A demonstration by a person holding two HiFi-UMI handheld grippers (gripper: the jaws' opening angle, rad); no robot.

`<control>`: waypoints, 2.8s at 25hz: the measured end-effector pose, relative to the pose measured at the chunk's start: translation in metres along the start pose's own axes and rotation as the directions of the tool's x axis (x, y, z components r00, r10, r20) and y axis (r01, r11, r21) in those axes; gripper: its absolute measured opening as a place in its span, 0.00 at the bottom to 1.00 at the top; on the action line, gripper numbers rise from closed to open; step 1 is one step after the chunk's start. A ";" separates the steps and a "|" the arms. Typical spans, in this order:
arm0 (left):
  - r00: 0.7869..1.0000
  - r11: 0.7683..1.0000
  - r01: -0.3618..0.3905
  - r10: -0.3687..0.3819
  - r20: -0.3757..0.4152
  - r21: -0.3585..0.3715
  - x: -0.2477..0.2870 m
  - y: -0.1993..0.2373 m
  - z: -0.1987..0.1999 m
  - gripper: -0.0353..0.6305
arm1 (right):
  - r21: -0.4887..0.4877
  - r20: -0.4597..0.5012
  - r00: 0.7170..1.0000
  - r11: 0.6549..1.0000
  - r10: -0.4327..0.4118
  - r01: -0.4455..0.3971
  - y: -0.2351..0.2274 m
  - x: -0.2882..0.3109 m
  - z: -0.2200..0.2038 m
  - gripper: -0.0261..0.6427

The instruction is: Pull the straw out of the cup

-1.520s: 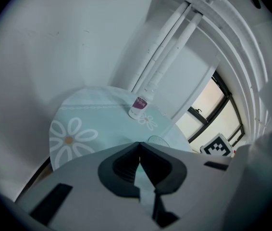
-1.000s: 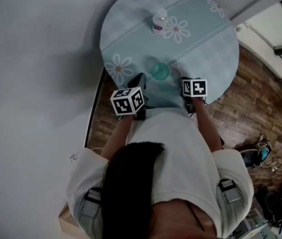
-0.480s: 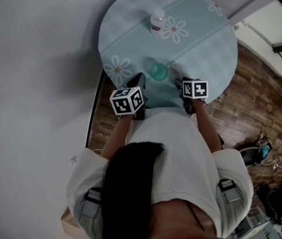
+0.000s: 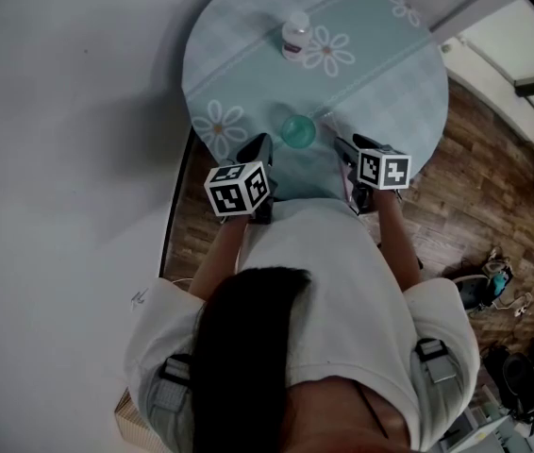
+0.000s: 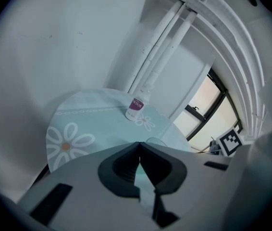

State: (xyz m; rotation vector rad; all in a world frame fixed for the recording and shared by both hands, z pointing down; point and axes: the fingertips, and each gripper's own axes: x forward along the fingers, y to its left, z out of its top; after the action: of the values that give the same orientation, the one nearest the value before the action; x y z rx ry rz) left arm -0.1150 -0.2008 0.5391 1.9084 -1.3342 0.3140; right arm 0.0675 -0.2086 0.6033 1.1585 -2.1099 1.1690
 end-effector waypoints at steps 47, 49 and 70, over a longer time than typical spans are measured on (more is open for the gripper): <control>0.993 0.985 0.064 -0.079 0.090 0.161 -0.007 -0.045 0.030 0.07 | -0.259 0.436 0.899 0.953 -0.031 0.158 0.077 -0.072 0.080 0.13; 0.993 0.984 0.065 -0.081 0.089 0.169 -0.004 -0.048 0.031 0.07 | -0.257 0.435 0.900 0.953 -0.035 0.161 0.074 -0.071 0.081 0.12; 0.997 0.983 0.048 -0.058 0.057 0.175 0.009 -0.048 0.027 0.07 | -0.225 0.399 0.910 0.950 -0.111 0.215 0.056 -0.061 0.071 0.09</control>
State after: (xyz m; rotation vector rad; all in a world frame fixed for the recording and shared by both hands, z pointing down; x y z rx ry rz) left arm -0.0752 -0.2193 0.5047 2.1104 -1.3303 0.3576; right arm 0.0531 -0.2255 0.4965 1.4931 -2.3038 0.5920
